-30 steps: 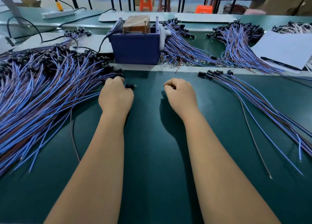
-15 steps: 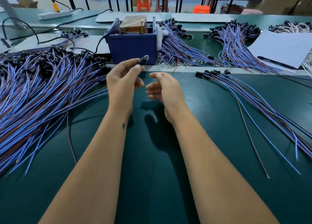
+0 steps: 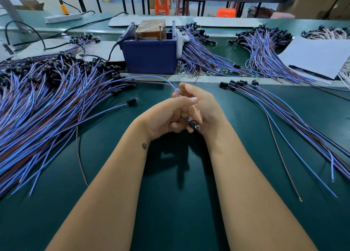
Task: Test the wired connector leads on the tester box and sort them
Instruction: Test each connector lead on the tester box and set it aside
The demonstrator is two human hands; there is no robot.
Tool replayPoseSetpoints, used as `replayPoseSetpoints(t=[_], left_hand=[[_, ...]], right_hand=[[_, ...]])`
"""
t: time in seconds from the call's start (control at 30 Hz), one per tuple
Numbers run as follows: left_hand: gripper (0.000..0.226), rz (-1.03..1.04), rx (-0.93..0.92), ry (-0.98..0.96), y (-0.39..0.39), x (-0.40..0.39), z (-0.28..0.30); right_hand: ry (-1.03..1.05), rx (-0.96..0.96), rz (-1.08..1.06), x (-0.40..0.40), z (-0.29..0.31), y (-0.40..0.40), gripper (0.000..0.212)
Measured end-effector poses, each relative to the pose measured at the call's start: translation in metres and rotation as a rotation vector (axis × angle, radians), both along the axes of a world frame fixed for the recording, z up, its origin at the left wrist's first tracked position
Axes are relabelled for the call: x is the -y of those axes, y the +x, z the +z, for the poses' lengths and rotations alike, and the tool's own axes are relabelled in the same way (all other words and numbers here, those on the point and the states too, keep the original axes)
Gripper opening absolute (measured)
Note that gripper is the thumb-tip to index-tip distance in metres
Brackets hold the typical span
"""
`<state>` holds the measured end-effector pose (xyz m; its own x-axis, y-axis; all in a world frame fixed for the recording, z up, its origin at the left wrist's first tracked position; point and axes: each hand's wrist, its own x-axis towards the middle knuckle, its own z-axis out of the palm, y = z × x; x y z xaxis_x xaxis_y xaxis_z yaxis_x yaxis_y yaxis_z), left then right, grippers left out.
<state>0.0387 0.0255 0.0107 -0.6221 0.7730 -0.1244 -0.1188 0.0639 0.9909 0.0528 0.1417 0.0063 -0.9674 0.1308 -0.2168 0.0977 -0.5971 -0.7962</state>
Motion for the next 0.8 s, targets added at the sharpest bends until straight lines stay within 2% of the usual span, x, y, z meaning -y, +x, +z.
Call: replayPoseSetpoints(t=[0.1,0.17,0.23,0.33,0.4,0.47,0.67,0.8], left_hand=[[0.043,-0.046,0.0,-0.058,-0.002,-0.001,-0.001],[0.041,-0.064,0.028,-0.028,-0.005,0.001,-0.002],[0.04,0.002,0.039,0.028,-0.009,0.003,-0.002],[0.042,0.371,0.042,0.083,-0.019,0.006,-0.004],[0.035,0.632,0.086,0.115,-0.026,0.011,-0.007],[0.028,0.743,0.13,0.169,-0.03,0.014,-0.009],[0.019,0.777,0.026,0.203,-0.025,0.012,-0.009],[0.015,0.725,-0.022,0.238,-0.021,0.013,-0.009]], right_hand=[[-0.06,-0.033,-0.036,-0.001,-0.002,-0.001,0.008],[0.004,-0.056,-0.042,-0.003,-0.003,0.0,0.007],[0.032,-0.083,-0.07,-0.005,-0.005,-0.001,0.01],[-0.023,-0.127,-0.137,-0.01,-0.008,-0.005,0.017],[0.029,-0.145,-0.117,-0.012,-0.009,-0.006,0.02],[0.111,-0.153,-0.064,-0.009,-0.01,-0.006,0.019],[0.576,-0.17,0.05,0.009,-0.013,-0.006,0.015],[0.594,-0.174,0.028,0.012,-0.014,-0.006,0.014]])
